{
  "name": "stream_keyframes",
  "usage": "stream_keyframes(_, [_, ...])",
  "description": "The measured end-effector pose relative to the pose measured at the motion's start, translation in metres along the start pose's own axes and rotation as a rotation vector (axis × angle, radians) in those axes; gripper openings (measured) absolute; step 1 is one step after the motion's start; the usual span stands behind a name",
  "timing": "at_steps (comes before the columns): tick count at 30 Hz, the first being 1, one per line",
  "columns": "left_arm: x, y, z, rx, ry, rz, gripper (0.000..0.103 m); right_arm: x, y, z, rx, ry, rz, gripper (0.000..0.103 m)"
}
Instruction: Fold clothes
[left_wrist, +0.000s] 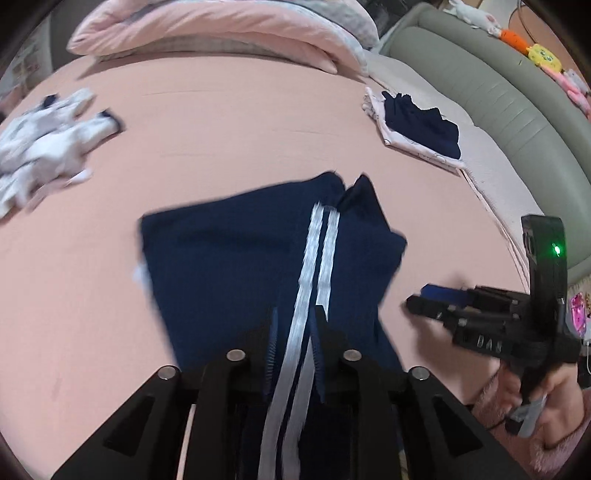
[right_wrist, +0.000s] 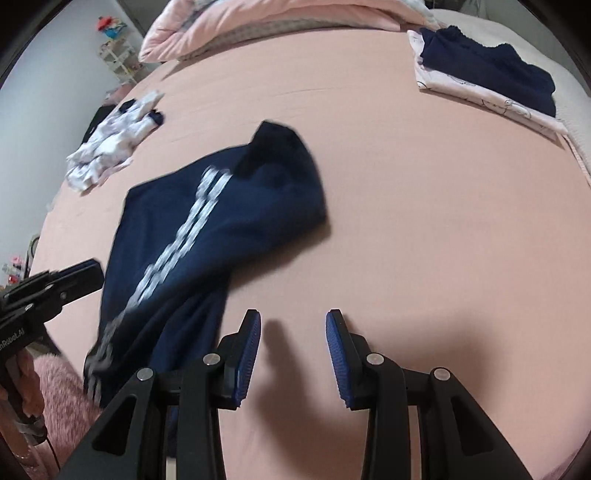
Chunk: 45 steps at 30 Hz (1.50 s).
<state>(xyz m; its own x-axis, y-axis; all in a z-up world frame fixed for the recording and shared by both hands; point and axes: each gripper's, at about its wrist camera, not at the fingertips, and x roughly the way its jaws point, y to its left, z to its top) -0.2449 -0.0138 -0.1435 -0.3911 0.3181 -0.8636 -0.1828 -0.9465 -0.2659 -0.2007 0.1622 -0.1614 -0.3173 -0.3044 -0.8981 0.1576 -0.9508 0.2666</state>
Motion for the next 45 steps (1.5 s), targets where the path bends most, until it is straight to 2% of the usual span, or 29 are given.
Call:
stream_keyframes(5, [0.026,0.003,0.024,0.040,0.024,0.002,0.019,0.019,-0.010,0.027,0.024,0.004,0.012,0.036])
stream_keyframes(7, [0.034,0.003,0.031,0.054,0.023,-0.013,0.025,0.023,-0.010,0.033,0.028,0.004,0.025,0.036])
stream_keyframes(9, [0.039,0.002,0.035,0.070,0.027,-0.008,0.039,0.026,-0.011,0.039,0.025,0.003,0.031,0.036])
stream_keyframes(13, [0.052,-0.001,0.044,0.103,0.038,-0.009,0.040,0.028,-0.013,0.044,0.032,-0.003,0.052,0.036])
stream_keyframes(14, [0.054,-0.001,0.046,0.107,0.037,-0.020,0.039,0.029,-0.013,0.044,0.033,-0.003,0.056,0.036])
stream_keyframes(17, [0.054,-0.007,0.044,0.125,0.021,-0.042,0.005,0.030,-0.013,0.044,0.026,-0.003,0.059,0.036])
stream_keyframes(20, [0.046,-0.005,0.042,0.116,-0.009,-0.030,0.004,0.028,-0.013,0.045,0.021,-0.004,0.061,0.036])
stream_keyframes(25, [0.005,0.028,0.035,0.007,-0.114,-0.013,0.004,0.020,-0.006,0.050,-0.002,-0.032,0.074,0.036])
stream_keyframes(31, [-0.031,0.067,0.032,-0.075,-0.191,0.071,0.004,0.015,0.011,0.064,-0.044,-0.063,0.070,0.036])
stream_keyframes(38, [-0.030,0.117,0.016,-0.188,-0.158,0.123,0.004,0.027,0.031,0.092,-0.121,-0.088,0.023,0.036])
stream_keyframes(41, [-0.027,0.132,0.010,-0.211,-0.149,0.119,0.004,0.037,0.037,0.102,-0.146,-0.083,0.011,0.036])
stream_keyframes(45, [-0.011,0.129,0.009,-0.182,-0.126,0.058,0.004,0.053,0.045,0.109,-0.166,-0.053,0.010,0.036])
